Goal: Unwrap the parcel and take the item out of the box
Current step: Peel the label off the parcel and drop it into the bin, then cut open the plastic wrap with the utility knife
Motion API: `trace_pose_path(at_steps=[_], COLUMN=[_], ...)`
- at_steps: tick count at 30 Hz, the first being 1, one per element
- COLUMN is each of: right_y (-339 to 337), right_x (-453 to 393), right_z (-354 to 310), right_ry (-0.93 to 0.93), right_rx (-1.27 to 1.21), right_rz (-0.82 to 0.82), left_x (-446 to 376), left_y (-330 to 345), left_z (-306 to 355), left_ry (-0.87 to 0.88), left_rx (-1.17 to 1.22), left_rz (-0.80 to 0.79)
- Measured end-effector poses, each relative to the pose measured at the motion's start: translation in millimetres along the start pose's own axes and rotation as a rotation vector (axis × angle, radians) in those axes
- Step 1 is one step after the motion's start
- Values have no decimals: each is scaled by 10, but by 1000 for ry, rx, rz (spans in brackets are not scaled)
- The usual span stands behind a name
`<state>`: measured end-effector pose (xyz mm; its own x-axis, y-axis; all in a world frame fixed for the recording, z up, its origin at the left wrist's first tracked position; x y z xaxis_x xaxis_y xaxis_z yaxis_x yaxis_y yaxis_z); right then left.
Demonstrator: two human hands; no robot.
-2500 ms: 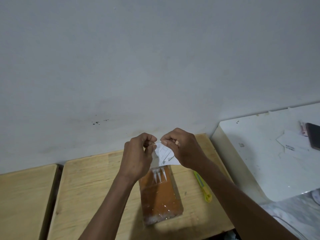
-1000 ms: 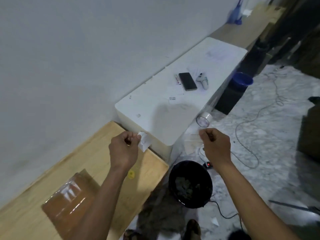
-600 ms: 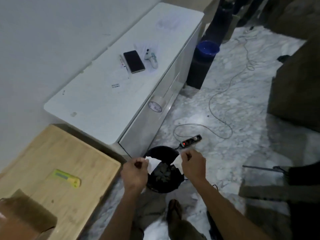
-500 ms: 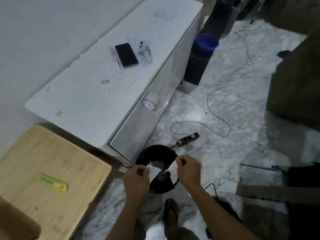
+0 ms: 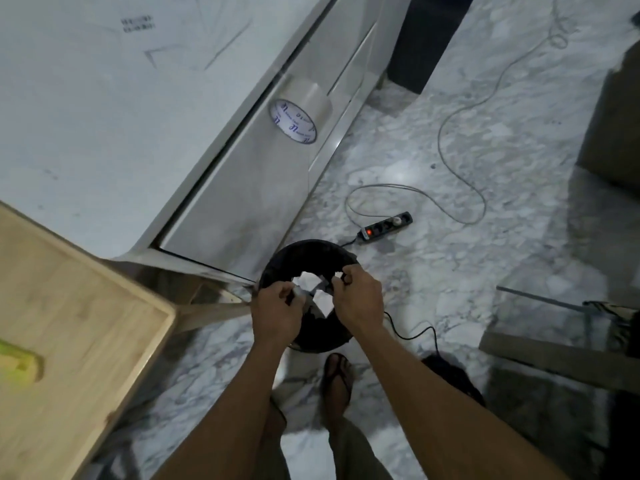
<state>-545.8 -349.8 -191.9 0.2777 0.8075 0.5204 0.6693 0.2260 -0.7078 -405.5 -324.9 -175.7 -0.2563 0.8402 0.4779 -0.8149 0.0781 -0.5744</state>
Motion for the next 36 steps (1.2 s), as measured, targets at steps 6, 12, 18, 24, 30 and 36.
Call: trace_pose_path(at_steps=[6, 12, 18, 24, 30, 36], right_y=[-302, -986, -1475, -1510, -1058, -445], right_x=[275, 800, 1349, 2086, 2934, 3656], right_z=[-146, -705, -1271, -1560, -1812, -2110], right_ry=[-20, -103, -257, -425, -562, -699], right_rx=[-116, -211, -270, -318, -294, -194], right_rz=[-59, -55, -100, -196, -327, -454], left_x=[212, 746, 1323, 2010, 2722, 3416], left_y=[-335, -1062, -1660, -2161, -2668, -3102], left_z=[124, 717, 1042, 829, 151, -732], left_ry=[-84, -41, 3, 58, 45, -89], left_rx=[59, 144, 287, 306, 330, 406], left_rz=[24, 184, 336, 496, 629, 817])
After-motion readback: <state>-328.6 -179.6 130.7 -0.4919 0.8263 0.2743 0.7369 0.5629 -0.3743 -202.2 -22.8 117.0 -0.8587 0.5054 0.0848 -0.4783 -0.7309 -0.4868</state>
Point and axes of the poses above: each hand's wrist, its own x-axis away from the middle knuckle, its own y-axis out of the palm, z = x × y, the point moved 1 cm from there along -x, towards the middle knuckle, and after that the axes turned 3 degrees about y, right-handed, at the moved point
